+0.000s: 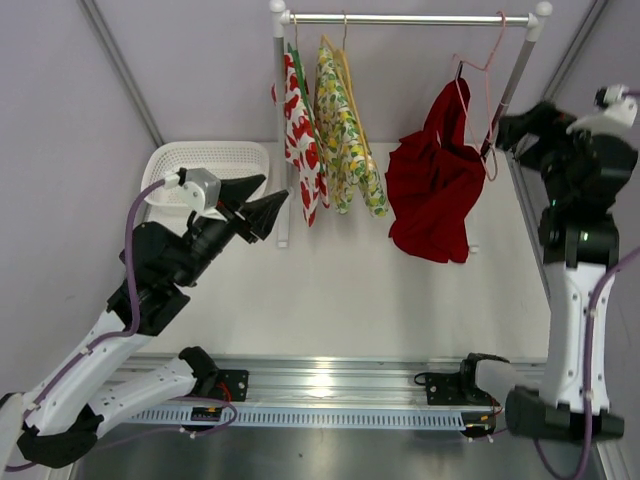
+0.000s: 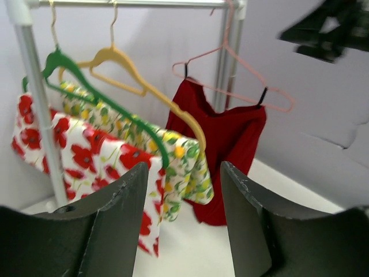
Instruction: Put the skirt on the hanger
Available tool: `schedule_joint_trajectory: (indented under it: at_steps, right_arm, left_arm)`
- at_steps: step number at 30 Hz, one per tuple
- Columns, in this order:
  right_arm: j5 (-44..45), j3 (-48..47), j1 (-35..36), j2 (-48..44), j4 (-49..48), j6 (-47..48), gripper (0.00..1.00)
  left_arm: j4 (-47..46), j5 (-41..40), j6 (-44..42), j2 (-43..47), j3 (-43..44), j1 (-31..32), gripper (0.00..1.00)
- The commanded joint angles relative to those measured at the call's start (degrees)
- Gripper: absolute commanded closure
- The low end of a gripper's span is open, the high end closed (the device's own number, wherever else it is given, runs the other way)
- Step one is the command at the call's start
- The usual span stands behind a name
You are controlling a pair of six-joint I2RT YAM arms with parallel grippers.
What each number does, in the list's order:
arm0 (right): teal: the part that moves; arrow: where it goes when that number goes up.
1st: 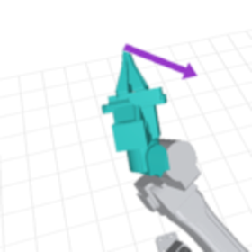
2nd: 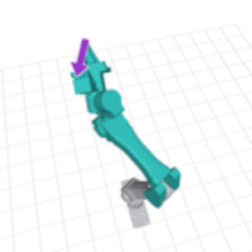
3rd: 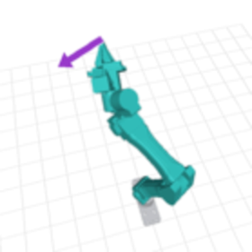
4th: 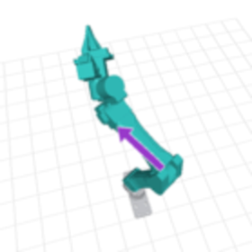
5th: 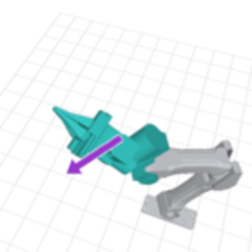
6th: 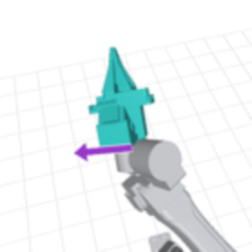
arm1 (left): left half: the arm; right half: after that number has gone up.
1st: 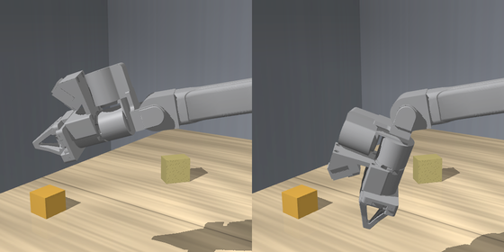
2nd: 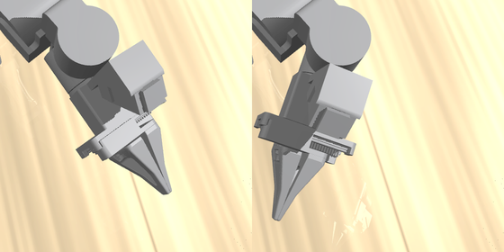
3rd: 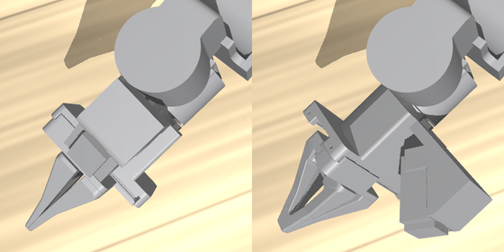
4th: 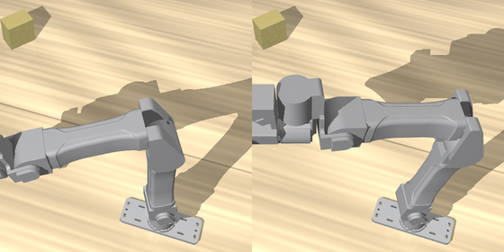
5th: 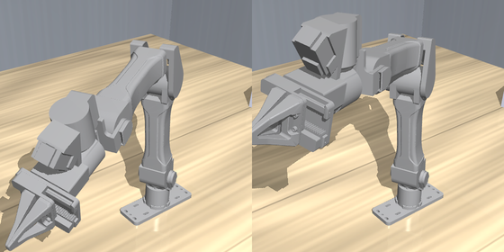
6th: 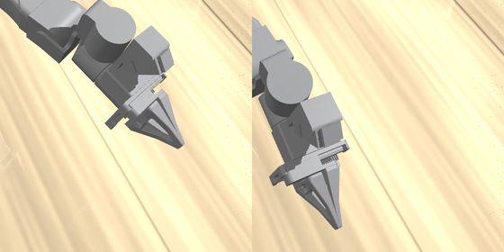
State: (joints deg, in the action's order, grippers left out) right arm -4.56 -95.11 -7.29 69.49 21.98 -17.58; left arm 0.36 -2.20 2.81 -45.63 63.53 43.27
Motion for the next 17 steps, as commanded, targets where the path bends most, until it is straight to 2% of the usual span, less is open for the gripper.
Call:
schedule_joint_trajectory:
  at_steps: [1, 3, 6, 8, 11, 17]
  right_arm:
    - [-1.77, 14.91, 0.96, -11.28, 1.41, -4.73, 0.01]
    - [-0.37, 26.31, 2.27, -19.46, 1.66, -5.26, 0.01]
    - [-2.55, 34.78, 3.68, -25.7, 4.02, -7.46, 0.01]
    - [-2.74, 37.35, 5.08, -27.48, 5.35, -7.12, 0.01]
    - [3.4, 39.65, 6.32, -29.85, 8.34, -7.46, 0.01]
    - [2.62, 39.83, 6.59, -30.21, 8.69, -7.55, 0.0]
  left_arm:
    - [2.89, -5.27, -1.58, 2.82, -4.19, 0.06, 0.41]
    - [4.2, -7.64, -1.32, 3.7, -5.34, 0.06, 0.41]
    - [6.13, -8.52, -0.61, 5.37, -8.58, 0.06, 0.42]
    - [7.54, -9.66, -0.61, 6.42, -9.47, 0.06, 0.42]
    - [8.95, -11.16, -0.61, 8.18, -11.92, 0.06, 0.42]
    - [9.75, -10.99, -0.08, 9.24, -13.95, 0.15, 0.42]
